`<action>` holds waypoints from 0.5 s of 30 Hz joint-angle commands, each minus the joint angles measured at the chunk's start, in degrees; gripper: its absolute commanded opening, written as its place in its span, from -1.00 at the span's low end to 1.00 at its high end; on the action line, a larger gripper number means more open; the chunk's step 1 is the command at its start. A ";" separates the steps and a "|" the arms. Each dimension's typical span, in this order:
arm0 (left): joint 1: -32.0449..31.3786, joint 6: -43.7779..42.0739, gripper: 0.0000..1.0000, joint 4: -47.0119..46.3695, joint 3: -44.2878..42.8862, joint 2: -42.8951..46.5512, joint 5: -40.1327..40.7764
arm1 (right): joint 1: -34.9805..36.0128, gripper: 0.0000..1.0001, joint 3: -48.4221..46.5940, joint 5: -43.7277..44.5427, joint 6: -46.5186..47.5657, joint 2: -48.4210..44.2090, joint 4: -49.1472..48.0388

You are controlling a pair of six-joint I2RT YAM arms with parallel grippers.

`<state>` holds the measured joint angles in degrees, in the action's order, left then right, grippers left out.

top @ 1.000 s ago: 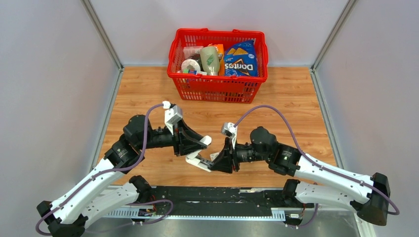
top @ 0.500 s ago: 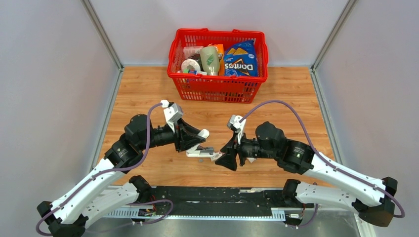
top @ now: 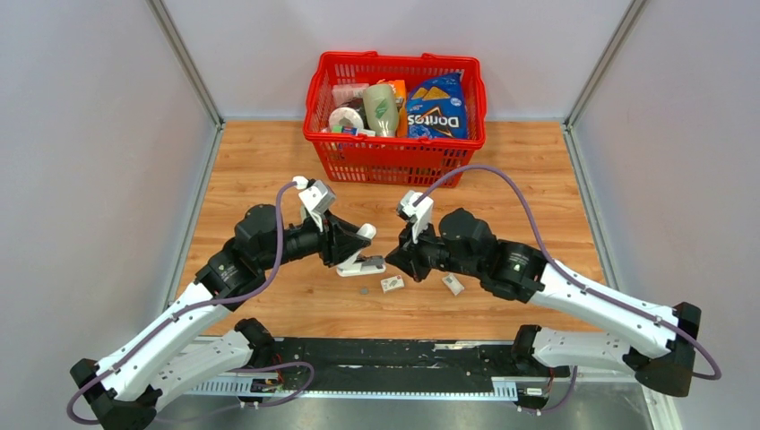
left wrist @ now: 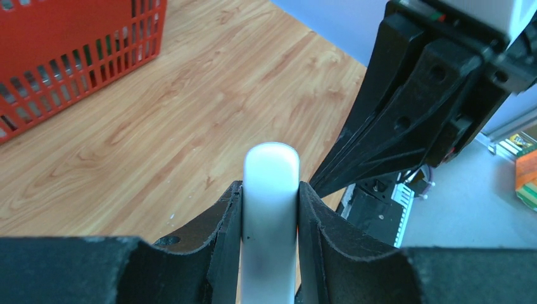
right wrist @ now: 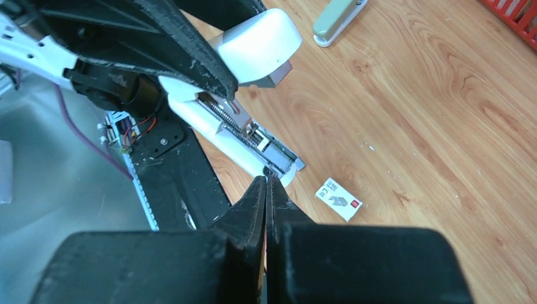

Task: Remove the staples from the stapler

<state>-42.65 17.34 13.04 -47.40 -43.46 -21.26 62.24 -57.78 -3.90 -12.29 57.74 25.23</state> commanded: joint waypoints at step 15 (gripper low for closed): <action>0.20 4.36 -1.00 -0.38 -0.06 -2.24 9.74 | 0.34 -1.00 2.06 6.45 4.12 11.34 -19.78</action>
<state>-42.65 20.34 14.48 -47.07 -45.89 -13.39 62.24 -55.75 1.43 -9.82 67.70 11.18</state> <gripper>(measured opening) 0.400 0.004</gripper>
